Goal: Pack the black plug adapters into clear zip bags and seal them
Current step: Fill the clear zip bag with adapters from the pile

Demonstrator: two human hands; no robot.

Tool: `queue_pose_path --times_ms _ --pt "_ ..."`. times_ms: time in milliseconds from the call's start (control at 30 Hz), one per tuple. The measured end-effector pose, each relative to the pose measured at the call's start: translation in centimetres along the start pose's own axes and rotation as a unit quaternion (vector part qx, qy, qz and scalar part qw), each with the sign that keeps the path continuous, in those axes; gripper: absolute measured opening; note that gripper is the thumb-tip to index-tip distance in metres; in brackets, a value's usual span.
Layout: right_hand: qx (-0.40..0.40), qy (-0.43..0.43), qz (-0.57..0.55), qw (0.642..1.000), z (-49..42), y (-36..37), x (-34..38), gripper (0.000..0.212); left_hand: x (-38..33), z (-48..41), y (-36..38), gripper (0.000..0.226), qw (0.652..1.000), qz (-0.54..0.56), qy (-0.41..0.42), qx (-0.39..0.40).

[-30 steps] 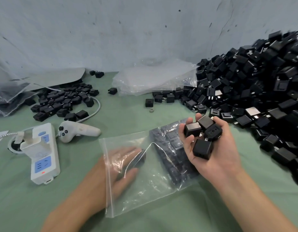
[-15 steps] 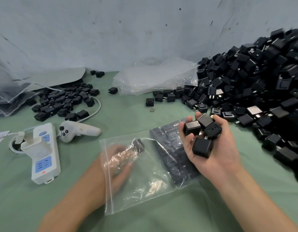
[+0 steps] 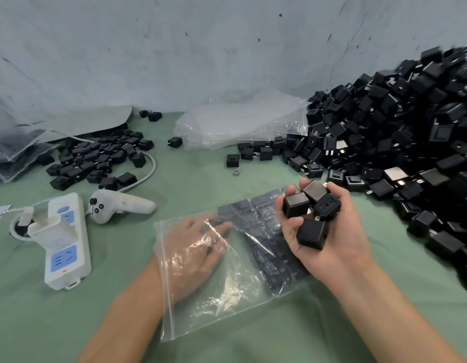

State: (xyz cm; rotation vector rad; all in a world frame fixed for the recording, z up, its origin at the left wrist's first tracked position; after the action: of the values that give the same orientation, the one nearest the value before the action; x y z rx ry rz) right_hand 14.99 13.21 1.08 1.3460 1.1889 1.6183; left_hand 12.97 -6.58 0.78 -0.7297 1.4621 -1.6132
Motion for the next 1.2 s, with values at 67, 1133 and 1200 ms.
queue_pose_path --times_ms 67,1133,1200 --pt "0.002 0.008 0.007 1.0 -0.2 0.0 -0.1 0.024 0.1 0.0 0.1 0.048 1.0 -0.008 0.002 -0.016" --pt "0.06 0.096 0.001 0.994 1.1 2.7 -5.7 0.029 -5.5 4.6 -3.5 0.014 0.897 0.389 0.033 -0.207" --pt "0.063 0.108 -0.003 0.992 1.3 3.1 -5.6 0.027 -4.0 5.0 -4.2 0.01 0.851 0.469 0.017 -0.237"
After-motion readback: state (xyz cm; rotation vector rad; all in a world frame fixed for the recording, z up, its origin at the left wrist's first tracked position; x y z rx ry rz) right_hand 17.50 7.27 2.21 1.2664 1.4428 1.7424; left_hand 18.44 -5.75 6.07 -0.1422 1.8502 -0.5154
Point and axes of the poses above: each hand's wrist, its own z-axis away from the middle knuckle, its own y-axis out of the palm, x = y × z, the point moved 6 cm from there along -z, towards the middle knuckle, and after that the axes turned 15 degrees about x, right-handed, at the moved point
